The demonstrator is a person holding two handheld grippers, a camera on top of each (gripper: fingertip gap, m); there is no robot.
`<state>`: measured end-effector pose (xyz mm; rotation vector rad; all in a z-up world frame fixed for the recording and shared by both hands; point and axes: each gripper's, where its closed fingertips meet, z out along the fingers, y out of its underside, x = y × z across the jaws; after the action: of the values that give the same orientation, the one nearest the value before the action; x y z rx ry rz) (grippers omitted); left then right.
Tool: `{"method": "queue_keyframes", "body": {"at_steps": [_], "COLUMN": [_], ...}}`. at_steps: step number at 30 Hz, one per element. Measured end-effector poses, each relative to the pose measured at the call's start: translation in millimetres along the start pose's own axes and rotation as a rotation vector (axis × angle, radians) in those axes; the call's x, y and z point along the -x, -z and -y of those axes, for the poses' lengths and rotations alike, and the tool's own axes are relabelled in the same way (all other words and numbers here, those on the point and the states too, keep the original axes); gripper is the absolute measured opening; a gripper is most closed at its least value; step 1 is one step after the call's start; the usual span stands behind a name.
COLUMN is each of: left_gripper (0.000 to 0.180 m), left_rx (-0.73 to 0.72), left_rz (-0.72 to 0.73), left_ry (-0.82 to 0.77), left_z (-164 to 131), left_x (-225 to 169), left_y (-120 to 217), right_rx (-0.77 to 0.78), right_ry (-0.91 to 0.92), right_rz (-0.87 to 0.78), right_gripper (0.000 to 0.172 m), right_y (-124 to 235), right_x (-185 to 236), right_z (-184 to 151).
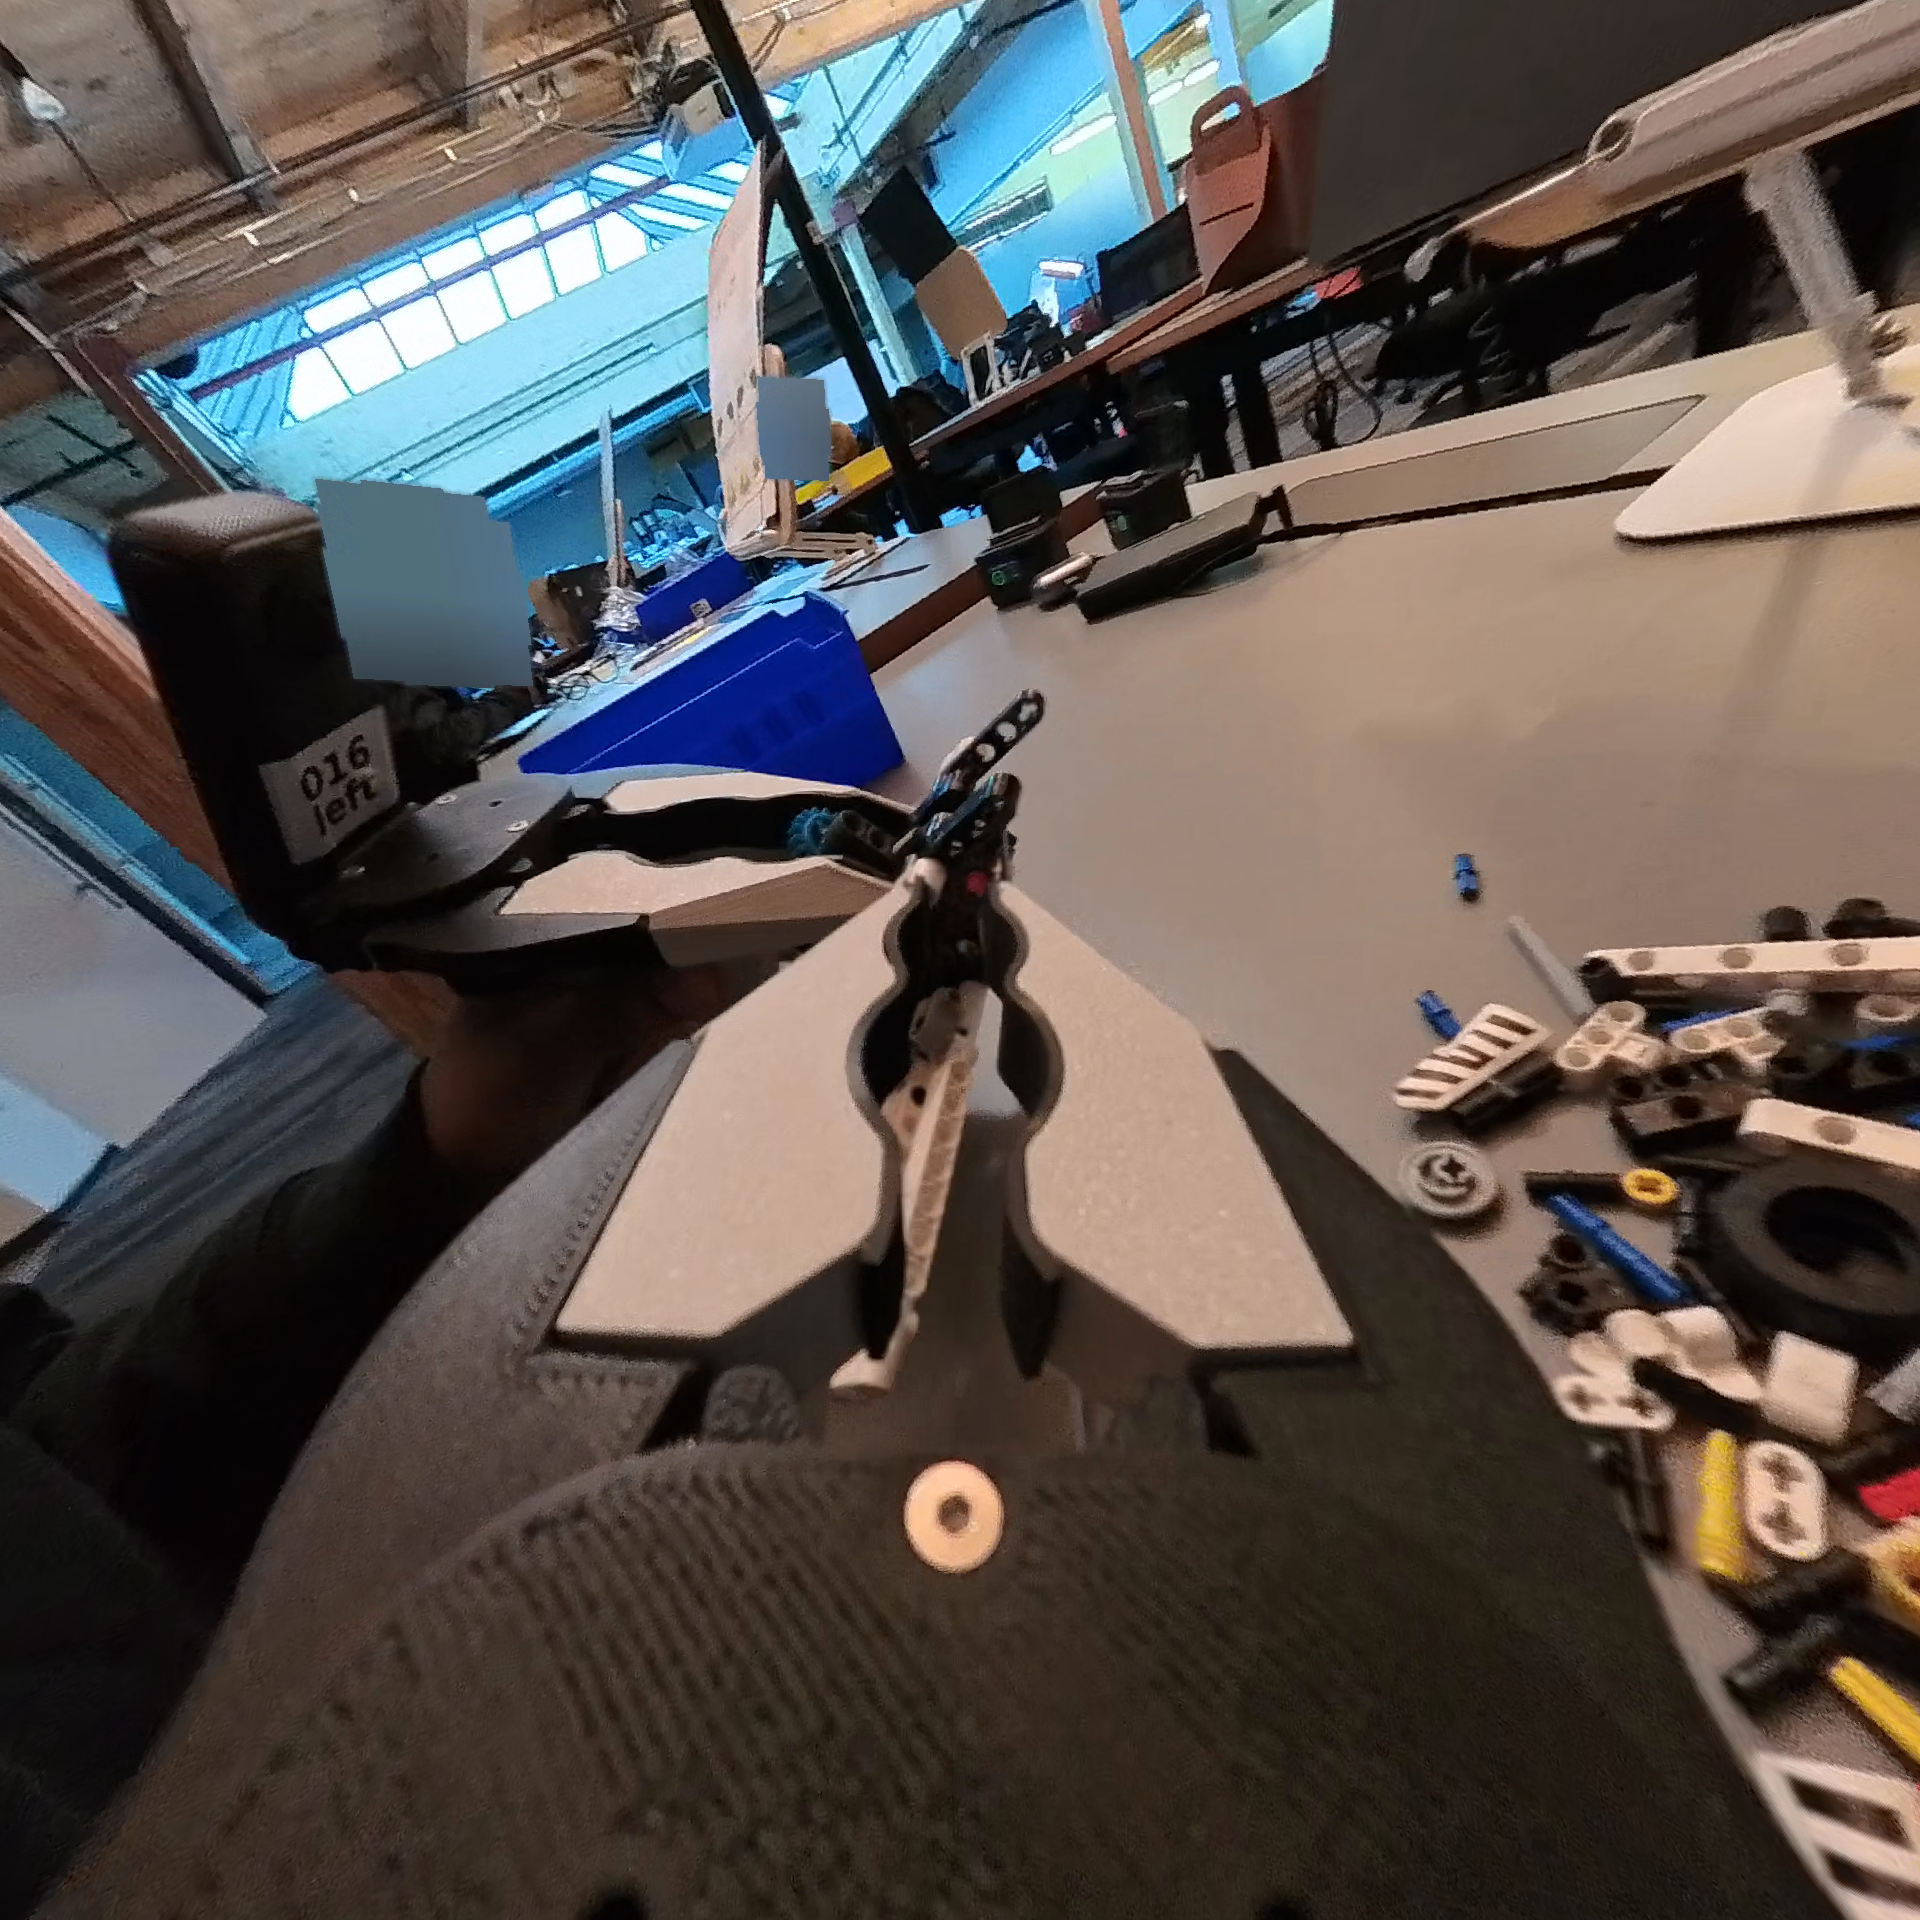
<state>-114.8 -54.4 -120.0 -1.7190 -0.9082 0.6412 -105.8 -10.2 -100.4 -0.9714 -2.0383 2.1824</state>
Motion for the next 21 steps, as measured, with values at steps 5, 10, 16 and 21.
{"method": "queue_keyframes", "body": {"at_steps": [5,10,16,21], "left_gripper": [0.025,0.025,0.025,0.025], "left_rx": [0.001,0.006,0.009,0.004], "left_rz": [0.001,0.01,0.067,0.106], "left_ry": [-0.023,-0.048,-0.149,-0.231], "left_z": [-0.1,-1.0,-1.2,0.1], "left_x": [-2.2,-2.7,-4.1,-6.8], "left_y": [0.3,0.3,-0.5,0.1], "right_rx": [0.01,0.03,0.099,0.073], "right_ry": [-0.002,0.217,0.542,0.489], "right_rz": [0.005,-0.065,-0.169,-0.16], "right_gripper": [0.01,0.013,0.013,0.014], "right_y": [-1.9,1.3,-3.2,-4.4], "right_x": [-0.9,-2.2,1.5,3.0], "right_z": [-1.2,-1.6,-14.0,-11.7]}}
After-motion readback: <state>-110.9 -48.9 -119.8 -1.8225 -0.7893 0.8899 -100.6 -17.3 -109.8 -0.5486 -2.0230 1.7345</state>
